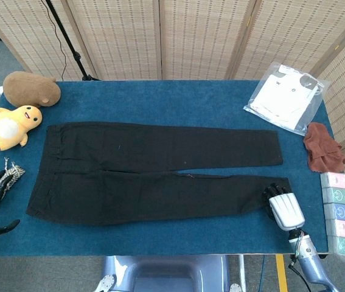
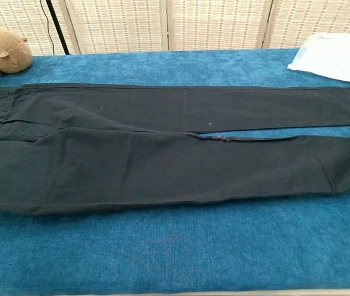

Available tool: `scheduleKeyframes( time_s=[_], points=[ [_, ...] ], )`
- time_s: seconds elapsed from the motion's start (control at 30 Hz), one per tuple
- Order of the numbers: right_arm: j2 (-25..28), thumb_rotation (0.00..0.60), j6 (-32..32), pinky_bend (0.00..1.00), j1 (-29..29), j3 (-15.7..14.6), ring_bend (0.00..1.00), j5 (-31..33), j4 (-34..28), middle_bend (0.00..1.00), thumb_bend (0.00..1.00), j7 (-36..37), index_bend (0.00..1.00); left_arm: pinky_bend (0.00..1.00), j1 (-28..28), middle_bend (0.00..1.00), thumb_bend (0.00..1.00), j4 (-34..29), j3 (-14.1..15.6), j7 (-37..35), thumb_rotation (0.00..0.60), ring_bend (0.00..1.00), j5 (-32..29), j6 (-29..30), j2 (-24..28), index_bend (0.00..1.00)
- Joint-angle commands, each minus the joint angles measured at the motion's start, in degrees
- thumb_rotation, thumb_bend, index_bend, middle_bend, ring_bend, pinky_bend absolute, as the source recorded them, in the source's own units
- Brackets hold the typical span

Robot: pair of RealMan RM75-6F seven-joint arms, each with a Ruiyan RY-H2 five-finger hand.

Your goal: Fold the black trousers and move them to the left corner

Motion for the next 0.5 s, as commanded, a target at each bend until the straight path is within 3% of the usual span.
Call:
scheduleKeyframes(
  time_s=[0.03,0.23,0.5],
  points=[
    [0.2,0.6,0.2,0.46,-0.1,0.1,0.29,0.1,-0.4,0.42,0.52,0.1,0.59,0.18,-2.1,0.07,0.0,14.0,3.1,-5.2,0.6,0.09,10.2,3.1,-4.8,0.06],
    [0.7,0.6,0.3,0.46,0.0,0.1,0.29,0.2,-1.3,0.42,0.52,0.1,0.59,0.18,-3.0,0.17,0.0,30.5,5.1,-9.8,0.6,0.17,14.4,5.8,-11.1,0.17],
    [1.0,0.6,0.0,0.46,0.2,0.2,0.29,0.4,-2.1,0.42,0.52,0.0,0.59,0.18,-3.7,0.18,0.0,41.0,5.9,-10.8,0.6,0.17,14.2,4.7,-17.6,0.18]
  ],
)
